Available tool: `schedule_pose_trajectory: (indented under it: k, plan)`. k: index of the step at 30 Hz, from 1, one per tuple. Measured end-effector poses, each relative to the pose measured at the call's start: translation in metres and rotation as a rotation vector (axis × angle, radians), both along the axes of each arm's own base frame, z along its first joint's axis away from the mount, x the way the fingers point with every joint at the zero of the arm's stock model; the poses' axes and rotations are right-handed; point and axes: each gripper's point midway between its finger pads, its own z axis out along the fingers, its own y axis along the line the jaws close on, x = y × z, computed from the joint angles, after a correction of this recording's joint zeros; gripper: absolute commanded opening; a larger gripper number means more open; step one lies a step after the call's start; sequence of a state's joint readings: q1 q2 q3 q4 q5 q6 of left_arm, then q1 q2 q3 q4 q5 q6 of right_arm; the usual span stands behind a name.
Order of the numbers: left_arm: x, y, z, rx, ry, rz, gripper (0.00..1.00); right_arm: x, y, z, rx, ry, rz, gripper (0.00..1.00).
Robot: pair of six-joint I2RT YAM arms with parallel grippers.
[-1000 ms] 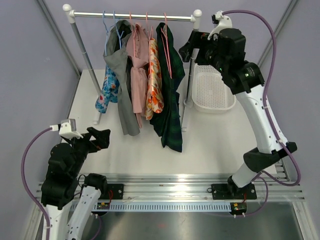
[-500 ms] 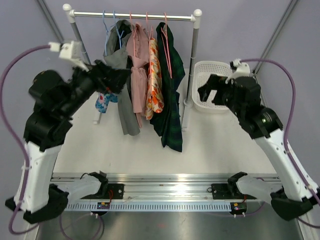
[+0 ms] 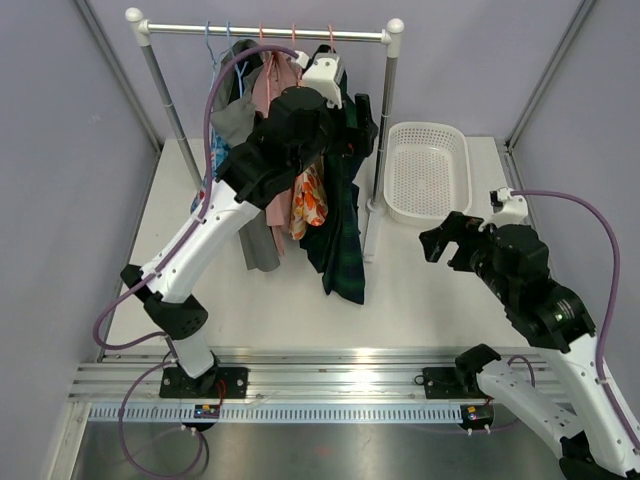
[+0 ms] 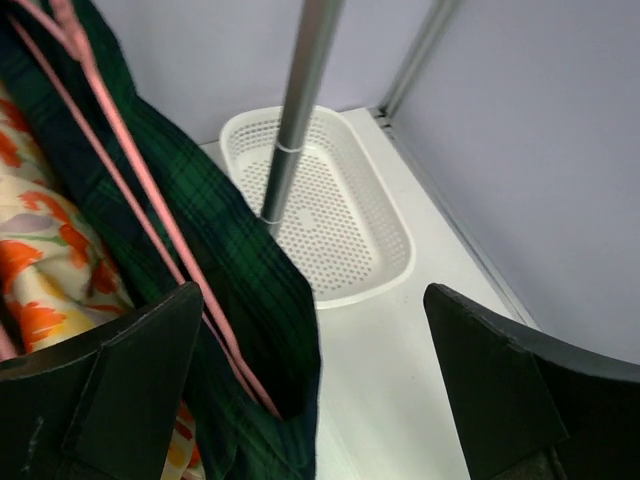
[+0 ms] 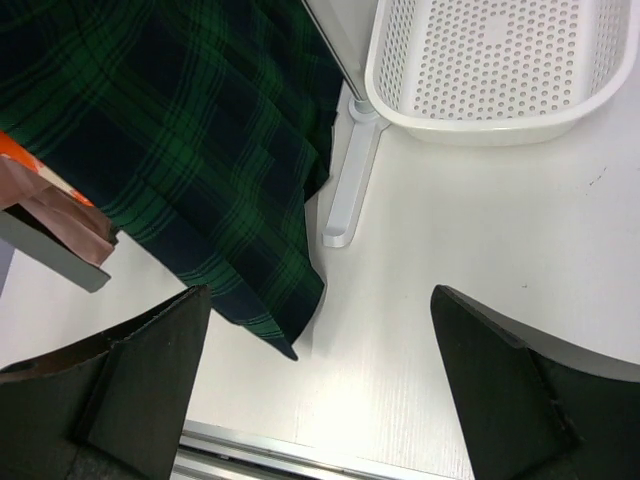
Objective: Remove the skirt from the hanger
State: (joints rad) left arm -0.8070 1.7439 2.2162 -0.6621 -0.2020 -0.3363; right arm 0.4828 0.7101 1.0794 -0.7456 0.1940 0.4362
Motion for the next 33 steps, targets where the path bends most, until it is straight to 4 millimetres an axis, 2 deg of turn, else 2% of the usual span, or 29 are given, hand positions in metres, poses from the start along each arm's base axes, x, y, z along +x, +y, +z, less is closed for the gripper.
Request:
schedule_pose_trajectory:
  k: [4, 7, 11, 13, 16, 18, 20, 23, 24, 28, 33]
  plan:
    - [0.014, 0.016, 0.000, 0.009, -0.023, 0.123, 0.96, -0.013, -0.007, 0.005, 0.020, -0.020, -0.004, 0.99]
    - [0.023, 0.027, 0.000, 0.010, -0.042, 0.194, 0.97, -0.016, -0.008, 0.001, 0.010, -0.003, -0.004, 0.99]
    - [0.032, 0.027, -0.003, 0.024, -0.058, 0.226, 0.97, -0.018, -0.009, -0.003, 0.002, 0.013, -0.003, 0.99]
    - [0.037, 0.025, -0.007, 0.036, -0.060, 0.236, 0.93, -0.018, -0.009, -0.004, 0.002, 0.015, -0.002, 0.99]
    - [0.048, 0.017, -0.016, 0.056, -0.070, 0.245, 0.79, -0.017, -0.006, -0.009, 0.003, 0.032, 0.008, 0.99]
    - [0.059, 0.011, -0.026, 0.073, -0.072, 0.249, 0.62, -0.018, -0.003, -0.016, 0.004, 0.052, 0.020, 0.99]
    - [0.070, 0.006, -0.038, 0.096, -0.069, 0.250, 0.58, -0.018, 0.001, -0.023, 0.007, 0.076, 0.033, 0.99]
    - [0.089, 0.001, -0.047, 0.102, -0.062, 0.257, 0.24, -0.022, 0.002, -0.029, 0.010, 0.097, 0.040, 1.00]
    - [0.095, 0.001, -0.046, 0.092, -0.063, 0.264, 0.01, -0.024, 0.001, -0.030, 0.012, 0.101, 0.041, 0.99]
    - [0.108, 0.011, -0.048, 0.086, -0.048, 0.289, 0.00, -0.032, -0.003, -0.030, 0.018, 0.102, 0.039, 0.99]
    - [0.106, 0.011, -0.046, 0.087, -0.052, 0.285, 0.00, -0.038, -0.004, -0.029, 0.029, 0.103, 0.042, 0.99]
